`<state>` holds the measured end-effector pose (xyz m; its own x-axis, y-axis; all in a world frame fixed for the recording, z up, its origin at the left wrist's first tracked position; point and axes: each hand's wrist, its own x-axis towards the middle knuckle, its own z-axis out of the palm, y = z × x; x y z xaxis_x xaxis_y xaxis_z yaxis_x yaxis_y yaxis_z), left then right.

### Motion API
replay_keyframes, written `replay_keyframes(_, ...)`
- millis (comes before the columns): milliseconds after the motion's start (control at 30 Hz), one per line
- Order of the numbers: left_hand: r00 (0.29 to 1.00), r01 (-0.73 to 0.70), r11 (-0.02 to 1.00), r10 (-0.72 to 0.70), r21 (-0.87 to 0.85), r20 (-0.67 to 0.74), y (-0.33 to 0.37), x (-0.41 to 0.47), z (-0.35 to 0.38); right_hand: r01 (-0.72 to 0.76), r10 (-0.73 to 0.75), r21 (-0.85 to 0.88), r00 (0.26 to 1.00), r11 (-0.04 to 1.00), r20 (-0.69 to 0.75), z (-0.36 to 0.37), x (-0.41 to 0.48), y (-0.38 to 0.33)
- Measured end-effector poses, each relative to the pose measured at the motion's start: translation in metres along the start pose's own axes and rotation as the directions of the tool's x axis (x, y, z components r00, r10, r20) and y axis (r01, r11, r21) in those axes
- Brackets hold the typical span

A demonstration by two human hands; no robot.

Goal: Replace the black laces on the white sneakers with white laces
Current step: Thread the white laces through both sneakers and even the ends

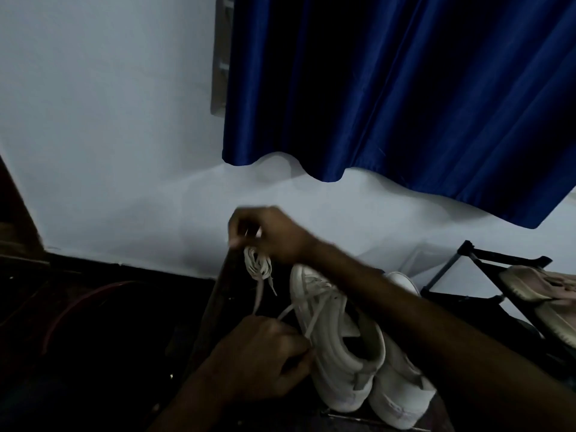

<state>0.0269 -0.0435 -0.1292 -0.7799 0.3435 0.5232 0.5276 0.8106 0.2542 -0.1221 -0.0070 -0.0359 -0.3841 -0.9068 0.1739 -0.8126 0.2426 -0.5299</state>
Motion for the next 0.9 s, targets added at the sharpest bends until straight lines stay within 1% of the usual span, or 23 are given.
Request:
replay_keyframes(33,0.999,0.008,1.000,-0.009,0.016,0.045,-0.005,-0.002,0.004,-0.018,0.019,0.021,0.996,1.000,-0.087,-0.020,0.005,-0.002)
replay_keyframes(100,0.996,0.025,0.999,-0.028,0.035,0.080,-0.011,-0.002,0.008,-0.050,0.042,-0.030,0.972,0.998,-0.230,-0.059,0.011,-0.010)
replay_keyframes(167,0.990,0.065,0.997,-0.061,-0.028,0.128,-0.013,-0.002,0.008,-0.091,0.066,-0.061,0.943,0.994,-0.326,-0.088,0.012,-0.016)
replay_keyframes(267,0.995,0.079,0.996,-0.078,-0.027,0.057,-0.017,0.003,0.001,-0.104,0.080,-0.028,0.887,0.994,-0.455,-0.110,0.005,-0.019)
replay_keyframes(300,0.994,0.100,0.994,-0.097,-0.045,0.054,-0.015,0.006,-0.004,-0.112,0.090,-0.020,0.879,0.994,-0.468,-0.111,0.002,-0.018)
replay_keyframes(400,0.970,0.243,0.958,-0.237,-0.149,0.058,-0.013,0.009,-0.011,-0.139,0.123,-0.002,0.880,0.990,-0.459,-0.101,-0.011,-0.014)
replay_keyframes(433,0.966,0.259,0.956,-0.258,-0.138,0.027,-0.014,0.008,-0.011,-0.140,0.125,0.001,0.879,0.990,-0.459,-0.097,-0.016,-0.012)
replay_keyframes(500,0.970,0.240,0.971,-0.240,-0.022,-0.030,-0.016,0.007,-0.014,-0.141,0.117,-0.013,0.870,0.990,-0.478,-0.092,-0.023,-0.009)
replay_keyframes(567,0.971,0.231,0.972,-0.228,0.033,-0.076,-0.017,0.007,-0.021,-0.147,0.108,-0.031,0.838,0.989,-0.535,-0.094,-0.028,-0.009)
replay_keyframes(633,0.963,0.249,0.969,-0.248,-0.010,-0.102,-0.019,0.006,-0.025,-0.156,0.105,-0.024,0.764,0.988,-0.637,-0.103,-0.030,-0.010)
replay_keyframes(700,0.958,0.275,0.960,-0.278,-0.056,-0.068,-0.022,0.002,-0.029,-0.158,0.106,-0.003,0.679,0.987,-0.726,-0.112,-0.031,-0.012)
replay_keyframes(767,0.954,0.299,0.954,-0.299,-0.025,-0.013,-0.024,-0.001,-0.029,-0.147,0.107,0.018,0.625,0.989,-0.773,-0.118,-0.030,-0.013)
replay_keyframes(833,0.945,0.322,0.947,-0.322,0.011,0.054,-0.024,-0.001,-0.028,-0.127,0.094,0.020,0.611,0.992,-0.786,-0.118,-0.031,-0.016)
replay_keyframes(900,0.933,0.349,0.937,-0.345,-0.023,0.102,-0.024,-0.001,-0.029,-0.100,0.072,0.014,0.602,0.995,-0.795,-0.118,-0.033,-0.019)
